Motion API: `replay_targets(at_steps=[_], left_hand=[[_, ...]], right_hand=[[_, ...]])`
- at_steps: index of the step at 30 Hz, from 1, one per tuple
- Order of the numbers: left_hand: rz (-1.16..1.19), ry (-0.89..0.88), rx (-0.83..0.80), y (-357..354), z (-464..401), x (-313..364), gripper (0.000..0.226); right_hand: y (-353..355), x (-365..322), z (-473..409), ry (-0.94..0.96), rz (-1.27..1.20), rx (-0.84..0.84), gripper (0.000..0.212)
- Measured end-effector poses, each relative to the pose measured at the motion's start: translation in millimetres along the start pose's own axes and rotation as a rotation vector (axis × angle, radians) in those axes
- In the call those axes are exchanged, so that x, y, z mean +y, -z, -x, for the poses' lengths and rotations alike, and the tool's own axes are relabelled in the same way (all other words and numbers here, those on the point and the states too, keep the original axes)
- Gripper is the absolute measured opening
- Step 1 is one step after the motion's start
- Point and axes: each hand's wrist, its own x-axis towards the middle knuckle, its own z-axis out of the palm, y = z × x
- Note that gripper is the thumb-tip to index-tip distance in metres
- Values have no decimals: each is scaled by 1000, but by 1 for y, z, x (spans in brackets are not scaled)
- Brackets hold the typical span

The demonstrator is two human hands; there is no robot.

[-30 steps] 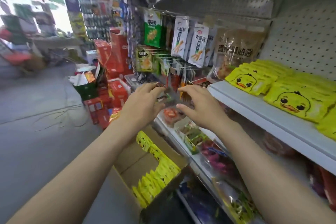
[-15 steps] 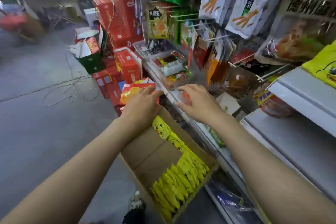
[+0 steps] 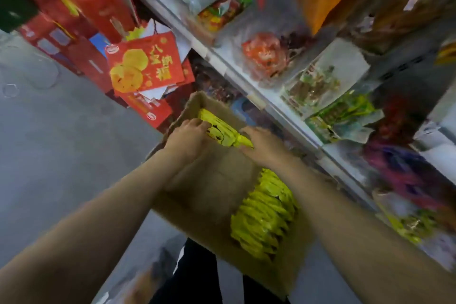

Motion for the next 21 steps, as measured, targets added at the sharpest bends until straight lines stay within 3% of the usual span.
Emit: replay_targets(at_steps=[4, 8, 12, 16, 21], left_hand=[[40, -15, -107, -39, -39, -23, 50], [79, -29, -82, -65, -75, -27, 57], [73, -77, -22, -83, -96, -30, 57], [-25, -69, 73, -94, -105, -35, 40], [-49, -86, 22, -104, -106, -43, 42]], right_hand=[[-53, 16, -32, -126, -61, -33, 49], [-87, 28, -51, -210, -161, -40, 54], [-104, 33, -70, -230, -248, 29, 54], [-116, 29, -74, -238, -248, 101, 53], [-123, 15, -73, -175, -240, 264, 51]])
